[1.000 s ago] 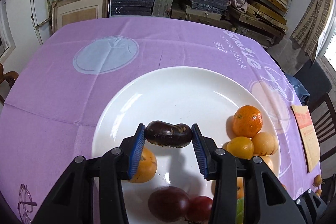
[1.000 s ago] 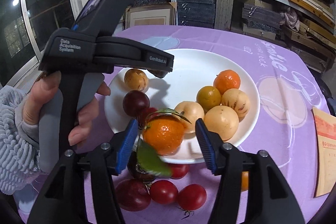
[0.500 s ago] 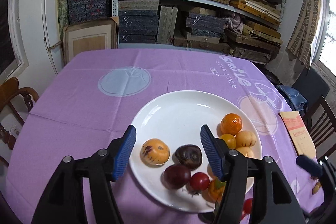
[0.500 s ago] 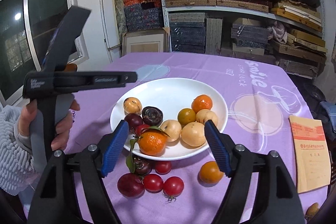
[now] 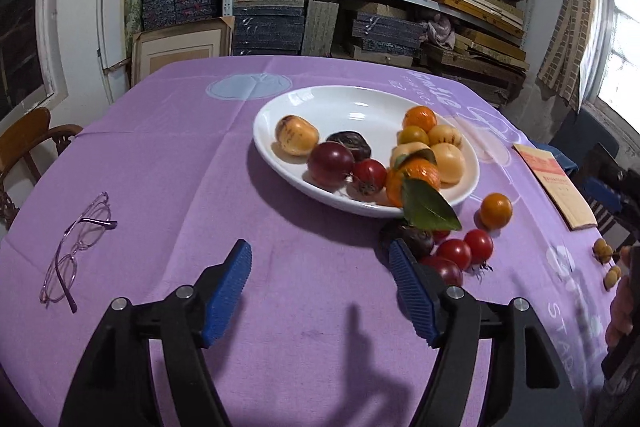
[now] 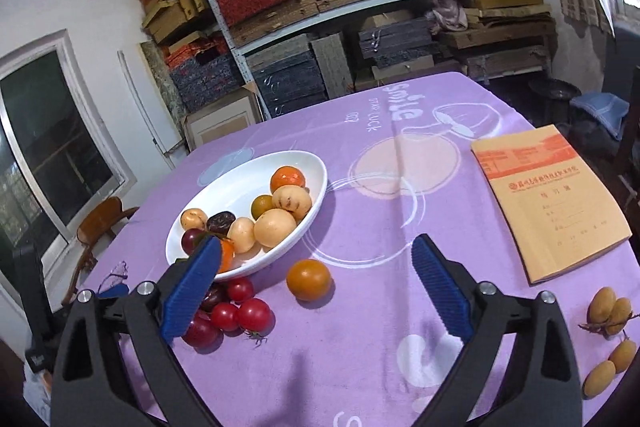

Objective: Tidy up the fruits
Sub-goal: 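Open and withdraw both tools from the plate, then grasp the dark red plum with the left tool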

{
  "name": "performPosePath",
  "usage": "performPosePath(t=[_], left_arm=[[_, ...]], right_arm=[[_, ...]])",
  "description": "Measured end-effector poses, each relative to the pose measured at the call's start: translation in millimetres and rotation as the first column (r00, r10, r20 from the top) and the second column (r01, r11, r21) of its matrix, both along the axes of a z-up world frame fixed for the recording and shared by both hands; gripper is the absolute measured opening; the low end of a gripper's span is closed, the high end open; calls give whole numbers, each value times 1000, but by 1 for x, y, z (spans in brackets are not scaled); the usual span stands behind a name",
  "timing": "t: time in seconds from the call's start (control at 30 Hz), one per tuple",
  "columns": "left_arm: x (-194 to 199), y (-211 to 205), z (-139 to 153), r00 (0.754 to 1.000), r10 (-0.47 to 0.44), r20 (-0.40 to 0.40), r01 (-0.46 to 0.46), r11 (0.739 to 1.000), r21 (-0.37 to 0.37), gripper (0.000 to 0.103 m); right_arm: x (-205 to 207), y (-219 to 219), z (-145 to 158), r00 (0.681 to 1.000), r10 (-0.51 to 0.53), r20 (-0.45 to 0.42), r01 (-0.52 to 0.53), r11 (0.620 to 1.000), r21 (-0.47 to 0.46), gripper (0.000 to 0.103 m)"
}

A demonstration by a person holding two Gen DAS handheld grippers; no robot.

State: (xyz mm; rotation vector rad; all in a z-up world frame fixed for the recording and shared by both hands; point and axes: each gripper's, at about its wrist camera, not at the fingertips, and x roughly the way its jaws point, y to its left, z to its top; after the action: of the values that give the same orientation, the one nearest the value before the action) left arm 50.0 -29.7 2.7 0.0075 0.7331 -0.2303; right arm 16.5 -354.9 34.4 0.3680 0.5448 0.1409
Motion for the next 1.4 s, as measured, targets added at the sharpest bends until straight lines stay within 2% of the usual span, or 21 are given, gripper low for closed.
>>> performPosePath(t=[0.1, 0.3, 0.5, 0.7, 0.93, 1.2, 1.4], left_arm=[[-5, -17, 0, 999, -39, 22, 38, 999, 32, 72], [-5, -43, -10, 995, -97, 28, 94, 990, 103, 73], [-3, -51, -15, 990, -143, 14, 141, 987, 71, 73], [-3, -63, -23, 984, -180, -9, 180, 981, 73, 73], [6, -55, -32, 986, -158, -62, 160, 987, 33, 73], [6, -52, -31, 988, -144, -60, 147, 988, 39, 78], [15, -51, -38, 981, -149, -123, 152, 988, 18, 78]], right_arm=[[-1, -10, 1, 999, -35, 7, 35, 999, 16, 94], [2, -10, -1, 999, -35, -7, 35, 999, 15, 94], [1, -8, 2, 999, -33, 1, 33, 999, 11, 94], [0, -8, 2, 999, -33, 0, 33, 999, 5, 94], [1, -8, 2, 1000, -31, -2, 31, 999, 6, 94], [1, -6, 1, 1000, -29, -4, 29, 1000, 5, 94], [1, -3, -2, 1000, -24, -6, 24, 1000, 0, 94]])
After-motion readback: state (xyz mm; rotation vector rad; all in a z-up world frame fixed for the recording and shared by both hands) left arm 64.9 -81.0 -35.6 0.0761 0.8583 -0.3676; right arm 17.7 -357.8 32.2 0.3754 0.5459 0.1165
